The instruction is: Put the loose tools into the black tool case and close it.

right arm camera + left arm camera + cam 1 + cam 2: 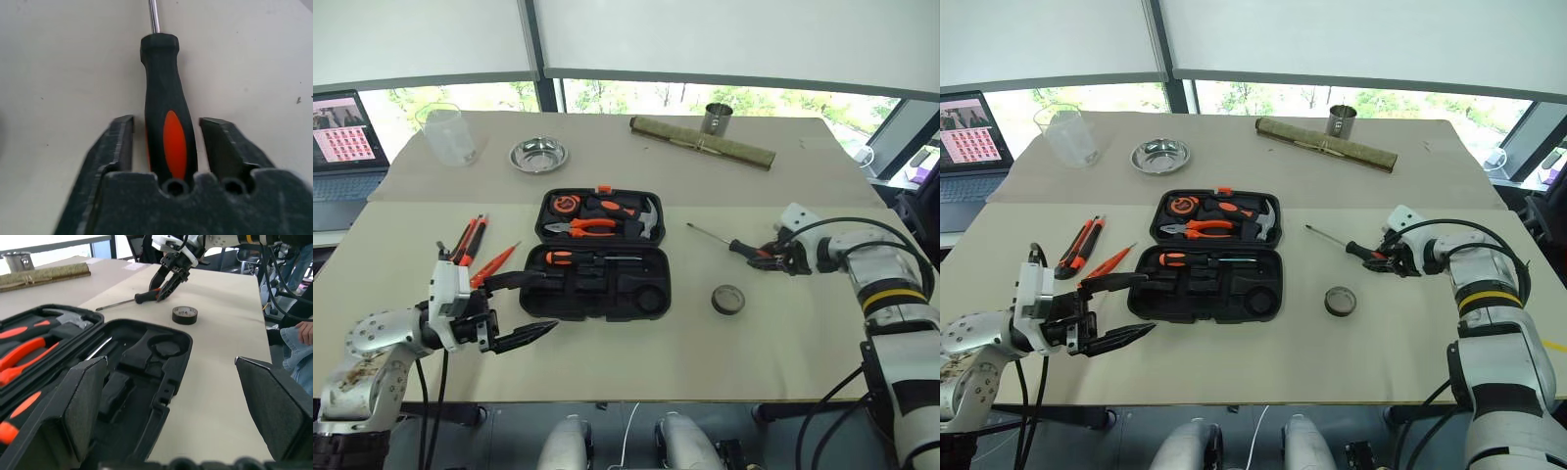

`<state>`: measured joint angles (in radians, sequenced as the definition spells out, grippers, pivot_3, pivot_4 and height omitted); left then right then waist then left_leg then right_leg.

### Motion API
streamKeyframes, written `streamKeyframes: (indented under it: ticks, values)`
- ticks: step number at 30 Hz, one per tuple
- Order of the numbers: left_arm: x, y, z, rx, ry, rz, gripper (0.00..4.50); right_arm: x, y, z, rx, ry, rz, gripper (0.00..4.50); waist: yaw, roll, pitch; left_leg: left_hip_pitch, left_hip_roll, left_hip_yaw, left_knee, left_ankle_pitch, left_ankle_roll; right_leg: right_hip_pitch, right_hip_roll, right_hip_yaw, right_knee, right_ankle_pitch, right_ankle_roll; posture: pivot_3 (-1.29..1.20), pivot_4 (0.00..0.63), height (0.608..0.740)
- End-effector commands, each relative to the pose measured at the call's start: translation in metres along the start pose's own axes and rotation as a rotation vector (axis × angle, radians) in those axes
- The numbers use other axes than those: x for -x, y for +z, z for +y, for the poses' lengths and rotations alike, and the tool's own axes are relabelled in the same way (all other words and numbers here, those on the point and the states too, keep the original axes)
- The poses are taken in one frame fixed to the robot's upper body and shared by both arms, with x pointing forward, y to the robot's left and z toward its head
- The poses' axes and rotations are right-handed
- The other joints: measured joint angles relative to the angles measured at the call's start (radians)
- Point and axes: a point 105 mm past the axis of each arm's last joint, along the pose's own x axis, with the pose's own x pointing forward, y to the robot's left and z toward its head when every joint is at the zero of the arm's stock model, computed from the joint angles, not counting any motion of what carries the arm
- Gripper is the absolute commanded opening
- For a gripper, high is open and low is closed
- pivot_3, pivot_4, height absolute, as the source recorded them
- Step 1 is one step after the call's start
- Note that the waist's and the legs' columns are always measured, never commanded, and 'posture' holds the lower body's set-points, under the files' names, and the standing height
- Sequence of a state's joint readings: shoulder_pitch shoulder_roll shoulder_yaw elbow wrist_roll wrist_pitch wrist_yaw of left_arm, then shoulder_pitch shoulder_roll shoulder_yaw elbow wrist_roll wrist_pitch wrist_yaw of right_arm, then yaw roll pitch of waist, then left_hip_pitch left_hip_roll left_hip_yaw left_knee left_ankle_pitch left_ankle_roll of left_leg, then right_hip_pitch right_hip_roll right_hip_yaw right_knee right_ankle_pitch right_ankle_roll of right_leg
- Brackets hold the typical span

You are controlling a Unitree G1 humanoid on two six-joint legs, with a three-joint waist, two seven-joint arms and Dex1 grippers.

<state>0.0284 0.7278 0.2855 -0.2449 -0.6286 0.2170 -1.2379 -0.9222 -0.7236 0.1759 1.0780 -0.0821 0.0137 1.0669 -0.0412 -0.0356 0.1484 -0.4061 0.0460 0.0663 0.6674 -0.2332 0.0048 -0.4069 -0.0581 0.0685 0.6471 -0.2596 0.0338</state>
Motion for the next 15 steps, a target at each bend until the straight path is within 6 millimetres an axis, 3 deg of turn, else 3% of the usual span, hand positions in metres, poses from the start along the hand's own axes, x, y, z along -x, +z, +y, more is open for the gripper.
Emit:
streamKeyframes:
  ticks: [1, 3, 6, 7, 12, 15]
  values:
    - [0.005, 0.008, 0.001, -0.037, 0.006, -0.006, 4.50, 0.006, 0.009, -0.009, 0.038, -0.040, -0.027, 1.03, -0.002, 0.000, 0.000, 0.000, 0.000, 0.000, 0.000, 0.000, 0.000, 0.000, 0.000, 0.000, 0.000, 0.000, 0.000, 0.00, 0.150, 0.740]
    - [0.006, 0.010, 0.003, -0.030, 0.025, -0.024, 4.50, 0.014, 0.014, -0.017, 0.050, -0.068, -0.048, 1.02, -0.001, 0.000, 0.000, 0.001, 0.000, 0.000, 0.000, 0.000, 0.000, 0.001, 0.000, 0.000, 0.000, 0.000, 0.000, 0.00, 0.150, 0.740]
    - [0.012, 0.022, 0.006, 0.012, 0.062, -0.090, 4.50, 0.035, 0.044, -0.024, 0.154, -0.040, -0.127, 1.02, -0.001, 0.003, 0.003, 0.000, 0.000, 0.000, 0.000, 0.000, 0.000, 0.000, 0.000, 0.000, 0.000, 0.000, 0.000, 0.00, 0.150, 0.740]
    - [0.014, 0.025, 0.008, 0.019, 0.075, -0.101, 4.50, 0.038, 0.063, -0.018, 0.216, 0.015, -0.186, 1.02, -0.002, 0.005, 0.005, 0.000, 0.000, -0.001, 0.000, 0.000, 0.000, -0.001, -0.001, 0.000, 0.001, 0.000, 0.000, 0.00, 0.150, 0.740]
    - [0.031, 0.011, 0.023, 0.023, 0.225, -0.084, 4.50, 0.026, 0.149, 0.059, 0.486, 0.376, -0.424, 1.02, -0.029, 0.007, 0.006, 0.002, 0.003, -0.004, -0.002, 0.000, 0.000, -0.002, 0.003, 0.001, 0.001, 0.001, -0.001, 0.00, 0.150, 0.740]
    - [0.042, -0.001, 0.026, 0.045, 0.298, -0.071, 4.50, 0.003, 0.172, 0.103, 0.562, 0.478, -0.409, 1.02, -0.033, 0.007, 0.005, 0.003, 0.004, -0.006, -0.004, 0.000, -0.001, -0.002, 0.004, 0.001, 0.003, 0.002, -0.003, 0.00, 0.150, 0.740]
